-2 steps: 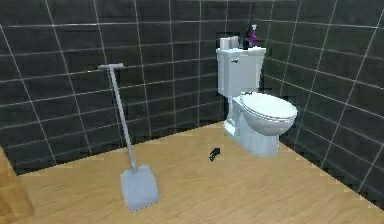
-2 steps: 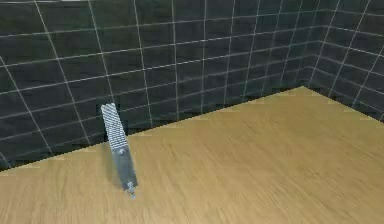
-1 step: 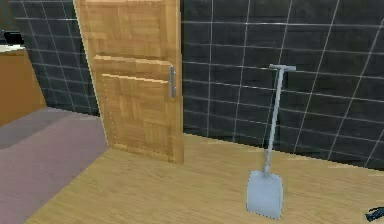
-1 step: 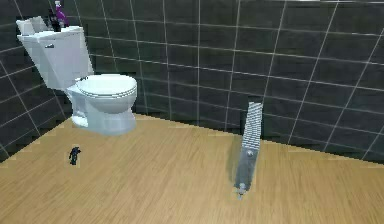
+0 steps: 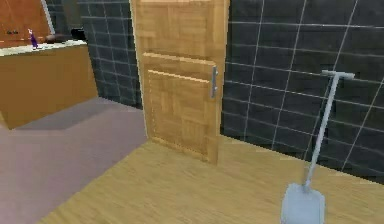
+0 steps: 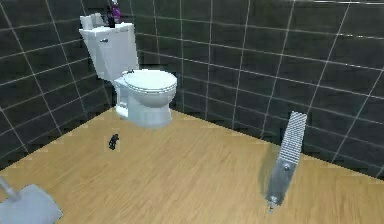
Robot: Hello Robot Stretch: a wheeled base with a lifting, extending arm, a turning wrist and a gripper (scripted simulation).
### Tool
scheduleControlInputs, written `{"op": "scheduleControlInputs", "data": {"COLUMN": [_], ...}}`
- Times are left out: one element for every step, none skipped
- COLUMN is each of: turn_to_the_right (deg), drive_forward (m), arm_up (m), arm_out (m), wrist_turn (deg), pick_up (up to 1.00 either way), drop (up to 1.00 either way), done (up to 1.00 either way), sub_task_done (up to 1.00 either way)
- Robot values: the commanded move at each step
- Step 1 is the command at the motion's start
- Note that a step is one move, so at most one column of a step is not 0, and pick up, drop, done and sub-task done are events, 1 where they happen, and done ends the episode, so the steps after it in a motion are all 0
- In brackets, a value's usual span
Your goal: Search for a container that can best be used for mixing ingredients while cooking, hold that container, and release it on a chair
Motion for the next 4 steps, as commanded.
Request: {"op": "scheduleControlInputs", "data": {"turn_to_the_right": [0.0,-45.0,-15.0,0.0], "drive_forward": [0.65,0.0,0.0,1.0], "arm_up": [0.0,0.0,0.0,0.0], "arm_out": [0.0,0.0,0.0,0.0], "wrist_turn": [0.0,0.0,0.0,0.0], "pick_up": [0.0,0.0,0.0,0.0], "drop": [0.0,0.0,0.0,0.0], "done": [0.0,0.0,0.0,0.0], "sub_task_done": [0.0,0.0,0.0,0.0]}}
